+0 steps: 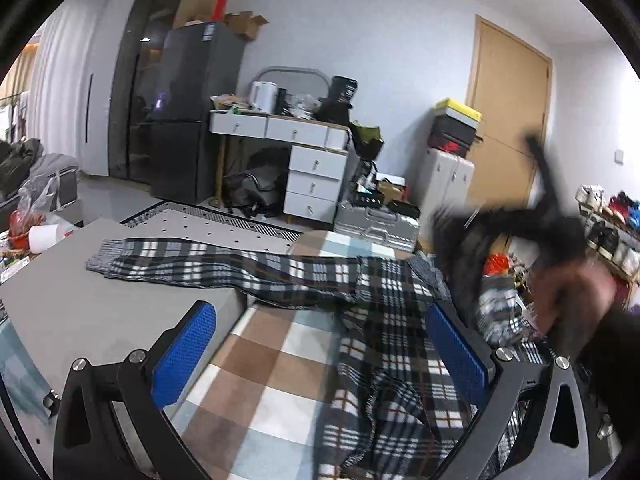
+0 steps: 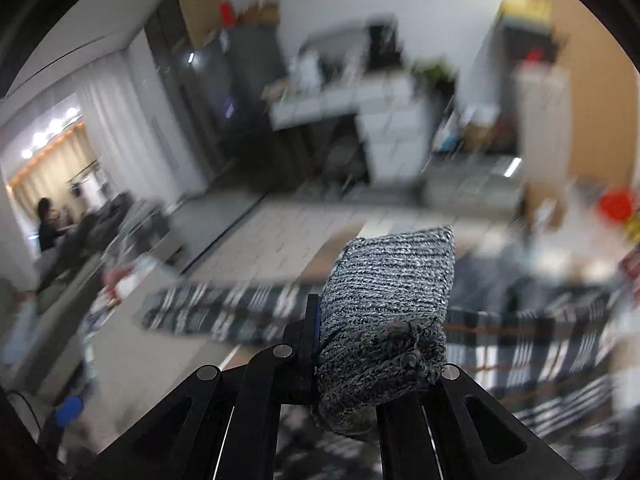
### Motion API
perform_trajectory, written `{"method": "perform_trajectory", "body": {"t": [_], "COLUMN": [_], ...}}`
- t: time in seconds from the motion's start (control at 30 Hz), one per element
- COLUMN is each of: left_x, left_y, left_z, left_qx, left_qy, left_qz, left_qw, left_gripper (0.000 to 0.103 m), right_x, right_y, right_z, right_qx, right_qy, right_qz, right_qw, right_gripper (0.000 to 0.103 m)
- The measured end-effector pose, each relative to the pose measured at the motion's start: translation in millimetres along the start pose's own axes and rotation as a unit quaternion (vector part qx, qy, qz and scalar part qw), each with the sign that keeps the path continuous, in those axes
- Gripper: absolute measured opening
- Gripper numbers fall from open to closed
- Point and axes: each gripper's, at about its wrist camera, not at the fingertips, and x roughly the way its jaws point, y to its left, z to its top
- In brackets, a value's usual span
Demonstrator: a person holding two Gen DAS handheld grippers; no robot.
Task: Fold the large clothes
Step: 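Carry the sleeve across the jacket body with the right gripper and release it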
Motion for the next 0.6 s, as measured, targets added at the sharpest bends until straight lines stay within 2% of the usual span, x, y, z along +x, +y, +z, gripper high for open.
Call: {"method": "perform_trajectory", "body": {"t": [0.1,0.17,0.23,0.27,0.3,0.37,0.43,0.5,0.6], "left_x": [3,6,10,11,10,9,7,7,10], "left_y": [7,10,12,12,12,13,13,14,11], "left_z": [2,1,1,1,1,1,1,1,-1], "left_qx": [-0.007,-0.008,-0.01,-0.011,-0.011,-0.009,-0.01,-0.011,-0.007], "left_qy": [-0.005,-0.002,0.003,0.005,0.006,0.002,0.0,0.0,0.004], "left_qz": [0.007,0.008,0.005,0.003,0.001,0.0,-0.002,-0.003,-0.002], "left_qw": [0.9999,0.9999,0.9999,0.9999,0.9999,1.0,1.0,0.9999,1.0], "left_gripper": [0.102,0.102,0.102,0.102,0.102,0.102,0.102,0.102,0.102], "right_x": [74,106,123,132,131,116,98,71,42], "right_y": [-10,-18,-19,-24,-19,-17,-14,-29,-61], "right_z": [-31,-47,-56,-63,-70,-75,-70,-70,-69], "right_qx": [0.033,0.053,0.072,0.09,0.103,0.116,0.118,0.133,0.165], "right_qy": [0.074,0.104,0.136,0.153,0.159,0.153,0.137,0.113,0.071], "right_qz": [0.009,0.007,0.014,0.028,0.047,0.087,0.116,0.145,0.137], "right_qw": [0.997,0.993,0.988,0.984,0.981,0.978,0.977,0.974,0.974], "right_gripper": [0.006,0.009,0.018,0.035,0.066,0.09,0.091,0.097,0.103]}}
